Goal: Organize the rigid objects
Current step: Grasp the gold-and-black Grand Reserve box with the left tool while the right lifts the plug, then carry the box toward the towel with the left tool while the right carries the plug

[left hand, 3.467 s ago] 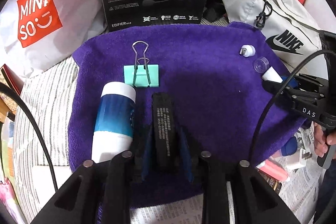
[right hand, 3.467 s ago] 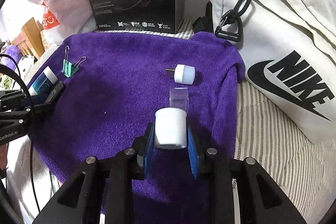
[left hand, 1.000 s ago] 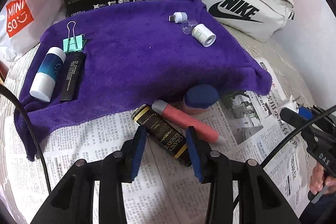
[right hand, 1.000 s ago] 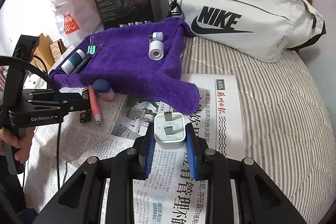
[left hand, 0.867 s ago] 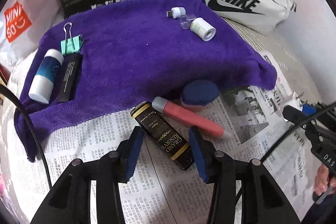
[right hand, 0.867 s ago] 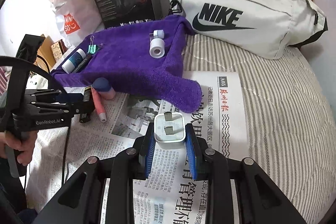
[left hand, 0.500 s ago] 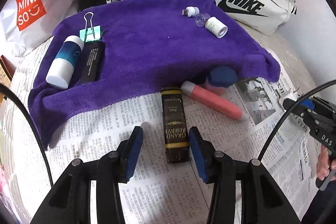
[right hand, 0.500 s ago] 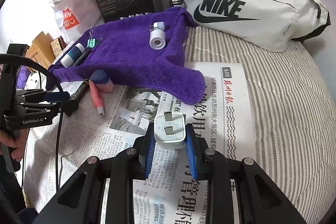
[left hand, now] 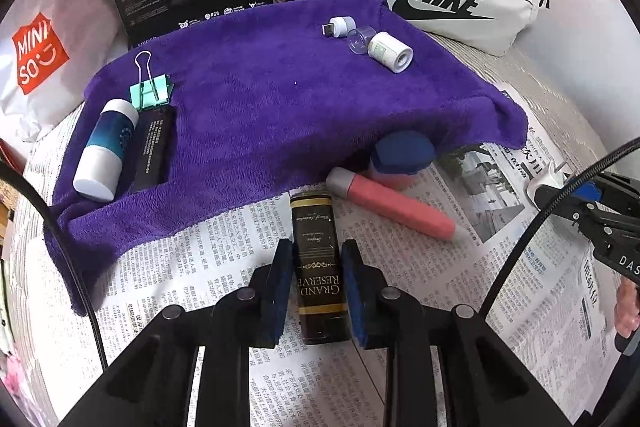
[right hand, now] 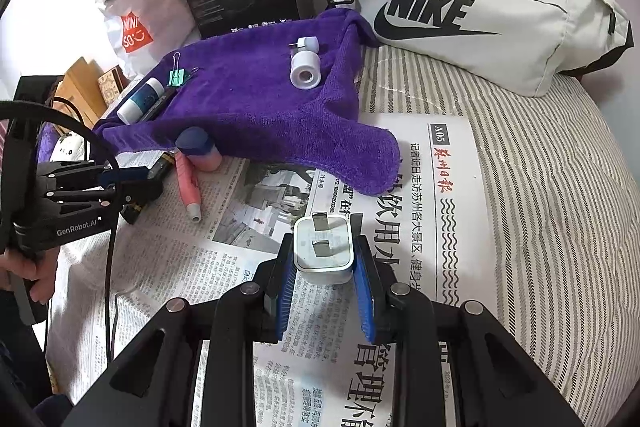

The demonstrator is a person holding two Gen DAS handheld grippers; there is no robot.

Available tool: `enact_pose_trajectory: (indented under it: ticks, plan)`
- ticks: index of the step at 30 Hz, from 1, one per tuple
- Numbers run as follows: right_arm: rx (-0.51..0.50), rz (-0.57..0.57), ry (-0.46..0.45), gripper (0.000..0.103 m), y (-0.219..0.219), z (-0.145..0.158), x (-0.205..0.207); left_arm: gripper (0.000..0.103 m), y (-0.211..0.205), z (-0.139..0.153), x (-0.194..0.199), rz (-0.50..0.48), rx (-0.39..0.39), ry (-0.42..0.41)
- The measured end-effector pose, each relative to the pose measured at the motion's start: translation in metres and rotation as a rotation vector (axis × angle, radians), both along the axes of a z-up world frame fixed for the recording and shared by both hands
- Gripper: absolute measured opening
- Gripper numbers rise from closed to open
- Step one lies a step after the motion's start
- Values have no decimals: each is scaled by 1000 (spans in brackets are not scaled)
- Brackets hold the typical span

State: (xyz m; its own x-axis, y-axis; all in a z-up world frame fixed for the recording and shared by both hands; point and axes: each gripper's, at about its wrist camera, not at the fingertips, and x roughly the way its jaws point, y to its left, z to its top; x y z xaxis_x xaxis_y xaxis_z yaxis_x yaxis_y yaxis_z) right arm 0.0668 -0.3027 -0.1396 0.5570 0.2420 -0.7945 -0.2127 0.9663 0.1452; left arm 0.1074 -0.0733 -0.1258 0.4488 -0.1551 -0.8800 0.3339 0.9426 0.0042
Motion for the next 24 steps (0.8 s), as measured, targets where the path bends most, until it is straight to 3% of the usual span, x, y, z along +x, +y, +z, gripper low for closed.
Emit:
enact_pose_trajectory:
  ticks: [10, 24]
  plan:
    - [1, 7, 10, 27, 4, -3, 1, 23, 2, -1, -3, -19, -15, -9]
    - [-7, 32, -24, 27, 18, 16, 6, 23, 26, 8, -9, 1, -103, 6]
